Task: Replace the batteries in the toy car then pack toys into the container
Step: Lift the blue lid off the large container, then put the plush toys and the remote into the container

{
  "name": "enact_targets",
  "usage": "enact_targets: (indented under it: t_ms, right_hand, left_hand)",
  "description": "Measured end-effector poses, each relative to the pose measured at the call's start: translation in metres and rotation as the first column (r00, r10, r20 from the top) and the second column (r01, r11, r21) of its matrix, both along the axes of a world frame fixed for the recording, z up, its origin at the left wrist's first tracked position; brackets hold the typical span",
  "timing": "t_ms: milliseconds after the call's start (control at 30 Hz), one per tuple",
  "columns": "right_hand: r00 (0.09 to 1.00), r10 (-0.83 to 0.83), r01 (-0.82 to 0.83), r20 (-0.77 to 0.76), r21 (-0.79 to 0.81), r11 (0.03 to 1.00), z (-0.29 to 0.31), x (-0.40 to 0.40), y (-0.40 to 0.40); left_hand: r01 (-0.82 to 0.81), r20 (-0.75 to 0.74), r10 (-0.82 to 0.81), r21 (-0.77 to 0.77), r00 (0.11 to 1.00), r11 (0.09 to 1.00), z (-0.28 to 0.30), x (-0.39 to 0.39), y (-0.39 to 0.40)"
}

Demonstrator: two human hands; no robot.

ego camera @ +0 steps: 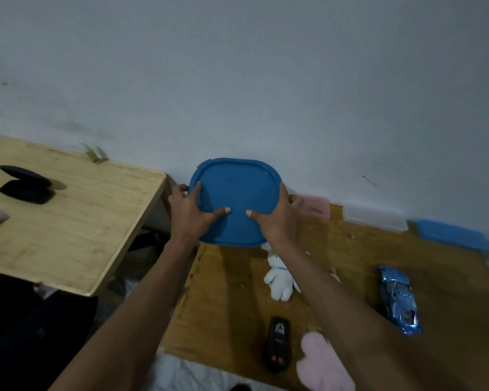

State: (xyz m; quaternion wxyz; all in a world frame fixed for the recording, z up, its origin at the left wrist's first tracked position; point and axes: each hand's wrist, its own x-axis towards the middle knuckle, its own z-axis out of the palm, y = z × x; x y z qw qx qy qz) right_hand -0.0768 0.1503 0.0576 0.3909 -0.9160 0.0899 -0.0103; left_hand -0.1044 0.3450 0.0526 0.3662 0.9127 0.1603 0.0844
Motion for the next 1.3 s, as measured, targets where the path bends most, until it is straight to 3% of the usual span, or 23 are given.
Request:
enact_targets:
  t_ms: [300,533,800,900,1000,1167,1233,1300]
  right_hand:
    - [0.996,0.080,-0.081,-0.040,-0.014,0.997,-0.035,-0.135,0.007]
    - [0.974,0.114,-0.133,-0.198,-0.082,0.988,-0.069,-0.199,0.001]
    - [0.928,0.106,-0.193,-0.358,-0.217,0.957,-0.083,-0.191,0.006]
    - [0.957,0.112,-0.167,-0.266,-0.196,0.966,-0.069,-0.180,-0.002]
    - [0.988,0.055,-0.075,-0.145,-0.130,0.989,-0.049,-0.160,-0.022]
    - [0.993,-0.089,0.075,-0.079,-0.169,0.983,-0.037,-0.129,-0.086]
    - [0.989,-0.102,0.074,-0.102,-0.250,0.965,-0.038,-0.125,-0.108]
    - [0.977,-0.103,0.052,-0.189,-0.257,0.965,-0.046,-0.121,-0.128]
  left_hand:
    - [-0.058,-0.036,0.063,0.125,0.997,0.990,-0.031,-0.137,0.006]
    - [-0.050,-0.168,0.071,0.128,0.983,0.990,-0.083,-0.201,0.007]
    - [0.011,-0.315,0.045,0.173,0.948,0.985,-0.107,-0.196,0.009]
    - [-0.040,-0.228,0.101,0.256,0.968,0.966,-0.099,-0.193,-0.007]
    - [0.003,-0.112,0.028,0.262,0.993,0.965,-0.083,-0.170,-0.040]
    - [0.240,-0.049,-0.236,0.097,0.970,0.966,-0.062,-0.114,-0.126]
    - [0.295,-0.062,-0.297,-0.034,0.953,0.955,-0.060,-0.098,-0.151]
    - [0.321,-0.099,-0.325,-0.048,0.941,0.946,-0.069,-0.083,-0.170]
